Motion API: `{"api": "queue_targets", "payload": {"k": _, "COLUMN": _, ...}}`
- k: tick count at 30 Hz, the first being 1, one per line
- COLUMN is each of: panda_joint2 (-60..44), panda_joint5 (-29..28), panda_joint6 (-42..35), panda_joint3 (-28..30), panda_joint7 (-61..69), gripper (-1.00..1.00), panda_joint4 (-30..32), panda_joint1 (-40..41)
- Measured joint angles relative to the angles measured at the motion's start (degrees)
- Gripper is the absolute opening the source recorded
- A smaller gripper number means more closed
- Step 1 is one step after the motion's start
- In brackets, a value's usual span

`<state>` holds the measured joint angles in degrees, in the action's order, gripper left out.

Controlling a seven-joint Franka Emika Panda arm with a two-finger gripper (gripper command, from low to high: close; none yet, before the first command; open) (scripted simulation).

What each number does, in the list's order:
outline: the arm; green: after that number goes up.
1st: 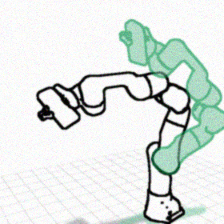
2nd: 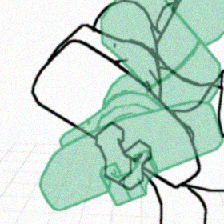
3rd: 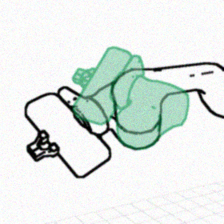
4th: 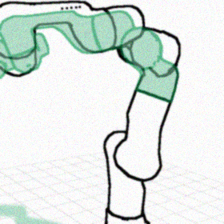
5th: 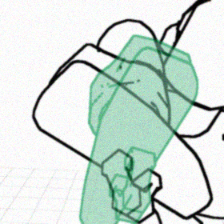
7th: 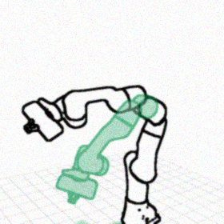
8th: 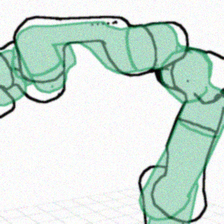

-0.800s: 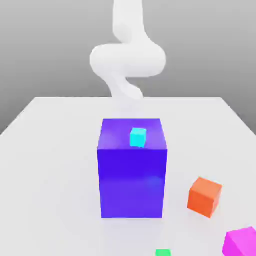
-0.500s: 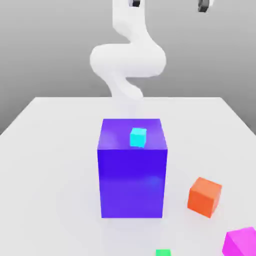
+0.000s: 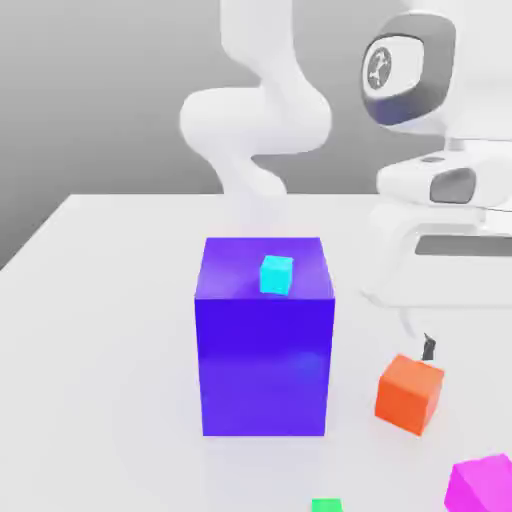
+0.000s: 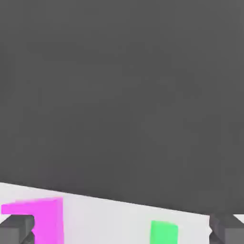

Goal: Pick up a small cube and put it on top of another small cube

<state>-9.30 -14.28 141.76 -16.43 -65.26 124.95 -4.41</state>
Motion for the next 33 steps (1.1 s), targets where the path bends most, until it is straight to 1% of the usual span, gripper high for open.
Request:
{"api": "queue_targets", "payload": {"k": 7, "panda_joint2": -13.4, "panda_joint5": 0.5, "panda_joint6": 3.4, "panda_joint3": -1.9, "panda_joint7": -2.2, "gripper": 0.00, "panda_joint4": -1.6, "panda_joint1": -3.4}}
{"api": "queue_targets", "payload": {"k": 11, "panda_joint2": -21.6, "panda_joint5": -2.4, "panda_joint6": 9.1, "panda_joint3": 0.7, "panda_joint7": -4.6, "gripper": 0.00, "panda_joint4": -3.1, "panda_joint1": -6.0}}
{"api": "queue_targets", "payload": {"k": 12, "panda_joint2": -22.8, "panda_joint5": -2.9, "panda_joint6": 10.0, "panda_joint3": 1.2, "panda_joint7": -4.9, "gripper": -1.00, "panda_joint4": -3.3, "panda_joint1": -6.4}}
{"api": "queue_targets", "payload": {"k": 19, "panda_joint2": -22.6, "panda_joint5": -2.7, "panda_joint6": 10.0, "panda_joint3": 1.1, "panda_joint7": -4.7, "gripper": -1.00, "panda_joint4": -3.2, "panda_joint1": -6.4}}
{"api": "queue_targets", "payload": {"k": 23, "panda_joint2": -15.5, "panda_joint5": 1.1, "panda_joint6": 4.8, "panda_joint3": -1.0, "panda_joint7": -2.2, "gripper": -1.00, "panda_joint4": -1.4, "panda_joint1": -4.0}}
{"api": "queue_targets", "payload": {"k": 27, "panda_joint2": -8.5, "panda_joint5": 5.8, "panda_joint6": 3.9, "panda_joint3": 1.7, "panda_joint7": 0.5, "gripper": -1.00, "panda_joint4": 4.0, "panda_joint1": 2.8}}
{"api": "queue_targets", "payload": {"k": 29, "panda_joint2": -5.8, "panda_joint5": 8.1, "panda_joint6": 4.4, "panda_joint3": 3.4, "panda_joint7": 1.8, "gripper": -1.00, "panda_joint4": 6.8, "panda_joint1": 6.2}}
{"api": "queue_targets", "payload": {"k": 33, "panda_joint2": -11.0, "panda_joint5": 6.6, "panda_joint6": 10.8, "panda_joint3": 6.1, "panda_joint7": 0.6, "gripper": -1.00, "panda_joint4": 7.7, "panda_joint1": 6.7}}
